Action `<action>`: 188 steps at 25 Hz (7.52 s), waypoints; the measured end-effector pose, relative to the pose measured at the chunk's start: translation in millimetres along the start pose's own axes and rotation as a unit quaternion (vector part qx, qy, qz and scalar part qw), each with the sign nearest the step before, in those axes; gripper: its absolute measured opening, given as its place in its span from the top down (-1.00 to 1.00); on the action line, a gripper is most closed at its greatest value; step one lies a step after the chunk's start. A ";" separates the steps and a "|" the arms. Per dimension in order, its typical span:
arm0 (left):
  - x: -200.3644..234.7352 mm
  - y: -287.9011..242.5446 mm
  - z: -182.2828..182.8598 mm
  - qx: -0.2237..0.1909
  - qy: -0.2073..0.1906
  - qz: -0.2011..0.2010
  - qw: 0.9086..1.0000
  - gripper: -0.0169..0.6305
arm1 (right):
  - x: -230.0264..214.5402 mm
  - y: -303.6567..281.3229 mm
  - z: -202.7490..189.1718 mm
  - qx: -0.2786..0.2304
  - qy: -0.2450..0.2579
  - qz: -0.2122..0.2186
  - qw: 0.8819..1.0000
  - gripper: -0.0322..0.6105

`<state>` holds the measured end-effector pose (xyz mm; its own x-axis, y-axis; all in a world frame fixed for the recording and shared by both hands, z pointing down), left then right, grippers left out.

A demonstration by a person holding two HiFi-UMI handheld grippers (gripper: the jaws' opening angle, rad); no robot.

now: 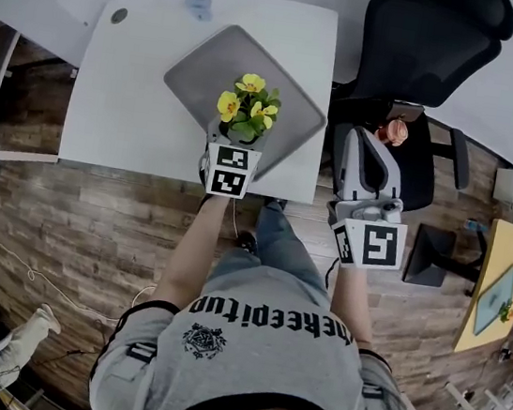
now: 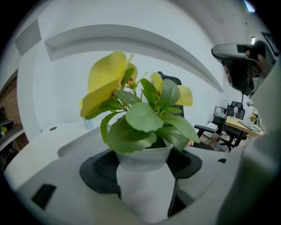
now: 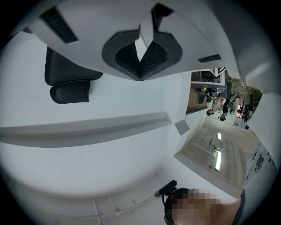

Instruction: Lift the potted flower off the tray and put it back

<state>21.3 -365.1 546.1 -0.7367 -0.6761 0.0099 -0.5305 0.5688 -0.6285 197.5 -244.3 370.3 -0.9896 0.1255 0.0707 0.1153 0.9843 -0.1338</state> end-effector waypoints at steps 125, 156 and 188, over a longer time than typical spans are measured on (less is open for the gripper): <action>7.0 -34.4 13.2 0.020 -0.012 -0.036 0.999 -0.09 | -0.2 -14.8 -20.4 0.041 -0.002 -0.001 0.999 0.89; 6.5 -86.4 -0.5 0.030 -0.046 -0.052 0.997 -0.09 | -18.8 -45.6 -39.3 0.067 -0.009 0.007 0.998 0.89; 33.8 66.9 13.4 -0.072 0.014 0.009 0.997 0.91 | 37.8 -26.8 2.2 0.006 0.007 0.050 0.999 0.89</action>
<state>-33.4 -356.2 493.9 -0.7564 -0.6537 0.0222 -0.5707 0.6430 -0.5107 156.9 -266.2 374.4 -0.9716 0.2257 0.0709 0.2130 0.9650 -0.1531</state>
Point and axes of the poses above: the fingertips, and each gripper's own axes: y backward along the fingers, x to its left, z out of its top, the point moved 7 cm from there along y, backward along the fingers, and after that the axes turned 9 degrees about x, right-handed, at the moved point
